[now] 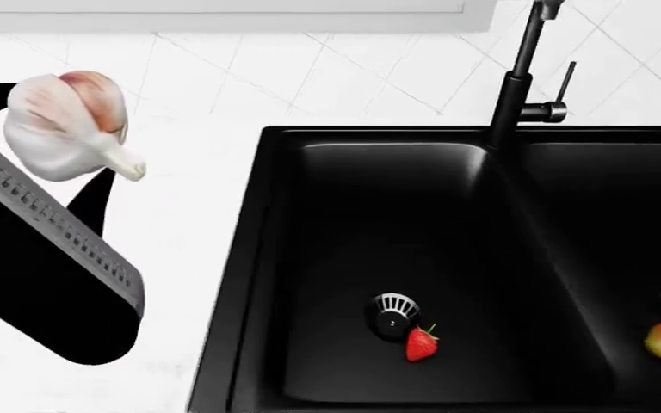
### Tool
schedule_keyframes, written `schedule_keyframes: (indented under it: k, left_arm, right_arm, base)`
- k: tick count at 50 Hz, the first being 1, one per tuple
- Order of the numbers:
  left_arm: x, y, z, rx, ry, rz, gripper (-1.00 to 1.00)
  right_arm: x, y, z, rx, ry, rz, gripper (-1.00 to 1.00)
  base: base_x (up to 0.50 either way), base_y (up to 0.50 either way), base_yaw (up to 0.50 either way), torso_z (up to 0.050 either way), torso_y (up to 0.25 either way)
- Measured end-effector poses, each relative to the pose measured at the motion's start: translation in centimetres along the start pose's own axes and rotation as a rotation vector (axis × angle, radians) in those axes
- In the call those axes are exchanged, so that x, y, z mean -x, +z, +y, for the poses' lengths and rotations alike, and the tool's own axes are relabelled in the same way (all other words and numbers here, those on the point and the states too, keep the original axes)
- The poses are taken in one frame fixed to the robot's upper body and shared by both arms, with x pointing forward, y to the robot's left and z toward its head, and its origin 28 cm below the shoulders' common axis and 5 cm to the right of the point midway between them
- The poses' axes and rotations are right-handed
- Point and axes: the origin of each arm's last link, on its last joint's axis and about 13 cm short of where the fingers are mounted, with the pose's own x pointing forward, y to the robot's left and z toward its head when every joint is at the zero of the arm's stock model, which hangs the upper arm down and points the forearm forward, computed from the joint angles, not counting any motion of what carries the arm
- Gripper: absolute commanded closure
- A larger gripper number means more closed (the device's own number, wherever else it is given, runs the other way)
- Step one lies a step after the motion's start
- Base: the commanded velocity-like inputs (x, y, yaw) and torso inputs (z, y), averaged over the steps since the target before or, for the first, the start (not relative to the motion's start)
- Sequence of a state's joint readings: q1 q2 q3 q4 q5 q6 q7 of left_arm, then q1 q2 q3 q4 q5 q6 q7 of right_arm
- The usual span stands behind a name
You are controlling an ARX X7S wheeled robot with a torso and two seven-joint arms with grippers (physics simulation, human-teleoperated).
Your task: There is a mixed pile of frozen fruits and vegetables on the counter. Locate all the frozen vegetables and place the items in a bowl on the counter. Take all the frozen fruits and defrost them in a running sink.
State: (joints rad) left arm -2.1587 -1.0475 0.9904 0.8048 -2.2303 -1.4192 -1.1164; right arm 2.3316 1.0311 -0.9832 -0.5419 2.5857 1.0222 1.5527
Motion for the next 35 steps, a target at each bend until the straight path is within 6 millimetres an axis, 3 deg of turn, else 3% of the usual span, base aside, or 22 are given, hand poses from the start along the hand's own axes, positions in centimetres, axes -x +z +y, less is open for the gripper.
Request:
schedule_keyframes:
  k: [35]
  left_arm:
    - [-0.02,0.29,-0.35,-0.018,-0.018,-0.012,1.00]
  right_arm:
    - [-0.17,-0.89,-0.38,-0.010,-0.045,0.016,1.00]
  base:
    - [-0.01,-0.50,0.00,0.000,0.000]
